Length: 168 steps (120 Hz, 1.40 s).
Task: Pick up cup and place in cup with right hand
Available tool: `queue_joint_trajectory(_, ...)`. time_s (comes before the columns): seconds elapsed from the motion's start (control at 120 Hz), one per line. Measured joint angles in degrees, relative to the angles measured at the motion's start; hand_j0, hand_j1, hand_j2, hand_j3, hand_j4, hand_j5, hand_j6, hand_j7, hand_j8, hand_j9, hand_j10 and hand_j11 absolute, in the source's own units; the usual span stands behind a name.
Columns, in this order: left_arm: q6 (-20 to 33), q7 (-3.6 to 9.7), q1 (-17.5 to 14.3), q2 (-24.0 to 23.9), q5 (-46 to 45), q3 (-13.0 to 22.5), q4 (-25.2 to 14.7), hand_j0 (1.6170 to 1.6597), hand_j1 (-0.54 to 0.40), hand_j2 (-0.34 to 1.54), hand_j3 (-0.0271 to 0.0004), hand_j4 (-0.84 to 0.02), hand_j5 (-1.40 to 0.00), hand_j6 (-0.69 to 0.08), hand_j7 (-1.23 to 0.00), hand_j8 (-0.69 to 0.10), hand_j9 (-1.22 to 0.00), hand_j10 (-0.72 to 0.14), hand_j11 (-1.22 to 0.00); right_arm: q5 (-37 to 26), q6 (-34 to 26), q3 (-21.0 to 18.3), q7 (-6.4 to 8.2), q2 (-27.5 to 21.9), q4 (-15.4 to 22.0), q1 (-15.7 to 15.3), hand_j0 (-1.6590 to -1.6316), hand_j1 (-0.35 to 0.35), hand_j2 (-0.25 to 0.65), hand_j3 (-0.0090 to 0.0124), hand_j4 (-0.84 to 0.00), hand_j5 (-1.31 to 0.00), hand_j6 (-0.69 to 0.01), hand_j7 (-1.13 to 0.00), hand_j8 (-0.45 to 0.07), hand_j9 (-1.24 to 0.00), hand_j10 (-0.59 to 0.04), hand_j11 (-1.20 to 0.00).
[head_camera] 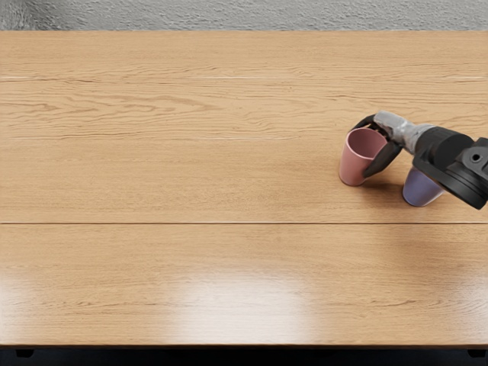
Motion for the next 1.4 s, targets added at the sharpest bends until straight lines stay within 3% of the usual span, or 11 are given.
queue_joint_trajectory(0.017, 0.0, 0.0, 0.0, 0.0, 0.0, 0.0, 0.0, 1.6581, 0.349, 0.0, -0.0004, 0.0, 0.0, 0.0, 0.0, 0.0, 0.0, 0.0, 0.0, 0.31, 0.28, 0.09, -0.02, -0.25, 0.13, -0.01, -1.6539, 0.031, -0.077, -0.0038, -0.453, -0.55, -0.405, -0.55, -0.396, -0.56, -0.451, -0.56)
queue_joint_trajectory(0.042, 0.0, 0.0, 0.0, 0.0, 0.0, 0.0, 0.0, 1.6581, 0.349, 0.0, -0.0004, 0.0, 0.0, 0.0, 0.0, 0.0, 0.0, 0.0, 0.0, 0.97, 0.79, 0.23, -0.05, -0.61, 0.29, 0.0, -1.6534, 0.039, -0.082, -0.0025, -0.461, -0.55, -0.389, -0.56, -0.391, -0.56, -0.46, -0.57)
queue_joint_trajectory(0.108, 0.0, 0.0, 0.0, 0.0, 0.0, 0.0, 0.0, 1.6581, 0.349, 0.0, -0.0003, 0.0, 0.0, 0.0, 0.0, 0.0, 0.0, 0.0, 0.0, 2.54, 1.89, 0.45, -0.12, -1.3, 0.56, 0.15, -1.653, 0.06, -0.052, -0.0016, -0.443, -0.56, -0.363, -0.58, -0.378, -0.57, -0.476, -0.57)
queue_joint_trajectory(0.183, 0.0, 0.0, 0.0, 0.0, 0.0, 0.01, 0.0, 1.6581, 0.349, 0.0, -0.0002, 0.0, 0.0, 0.0, 0.0, 0.0, 0.0, 0.0, 0.0, 3.63, 2.93, 0.58, -0.2, -1.76, 0.7, 0.4, -1.6536, 0.077, -0.034, 0.0005, -0.414, -0.59, -0.338, -0.6, -0.359, -0.59, -0.478, -0.59)
queue_joint_trajectory(0.242, 0.0, 0.0, 0.0, 0.0, 0.0, 0.0, 0.0, 1.6581, 0.349, 0.0, -0.0002, 0.0, 0.0, 0.0, 0.0, 0.0, 0.0, 0.0, 0.0, 4.74, 3.91, 0.89, -0.24, -2.3, 0.78, 0.62, -1.6542, 0.087, -0.028, 0.0009, -0.402, -0.6, -0.321, -0.6, -0.339, -0.61, -0.474, -0.61)
queue_joint_trajectory(0.542, 0.0, 0.0, 0.0, 0.0, -0.01, 0.01, 0.0, 1.6581, 0.349, 0.0, -0.0001, 0.0, 0.0, 0.0, 0.0, 0.0, 0.0, 0.0, 0.0, 11.68, 10.84, 3.48, -0.46, -6.35, 1.45, 3.28, -1.6551, 0.105, -0.025, 0.0006, -0.362, -0.65, -0.29, -0.62, -0.295, -0.65, -0.467, -0.65)
queue_joint_trajectory(1.008, 0.0, 0.0, 0.0, 0.0, 0.0, 0.01, 0.0, 1.6581, 0.349, 0.0, -0.0001, 0.0, 0.0, 0.0, 0.0, 0.0, 0.0, 0.0, 0.0, 24.07, 26.87, 7.73, -0.59, -21.44, 3.69, 7.49, -1.6563, 0.11, -0.021, 0.0009, -0.359, -0.65, -0.284, -0.62, -0.293, -0.64, -0.463, -0.65)
queue_joint_trajectory(1.283, 0.0, 0.0, 0.0, 0.0, 0.0, 0.01, 0.0, 1.6581, 0.349, 0.0, 0.0, 0.0, 0.0, 0.0, 0.0, 0.0, 0.0, 0.0, 0.0, 25.93, 32.46, 8.66, -0.6, -28.39, 3.82, 8.45, -1.6568, 0.1, -0.055, 0.0013, -0.362, -0.65, -0.274, -0.61, -0.276, -0.65, -0.447, -0.65)
queue_joint_trajectory(1.4, 0.0, 0.0, 0.0, 0.0, 0.0, 0.01, 0.0, 1.6581, 0.349, 0.0, -0.0001, 0.0, 0.0, 0.0, 0.0, 0.0, 0.0, 0.0, 0.0, 25.95, 33.02, 8.91, -0.55, -29.83, 3.49, 8.38, -1.6563, 0.079, -0.089, 0.0008, -0.388, -0.64, -0.292, -0.61, -0.294, -0.64, -0.465, -0.64)
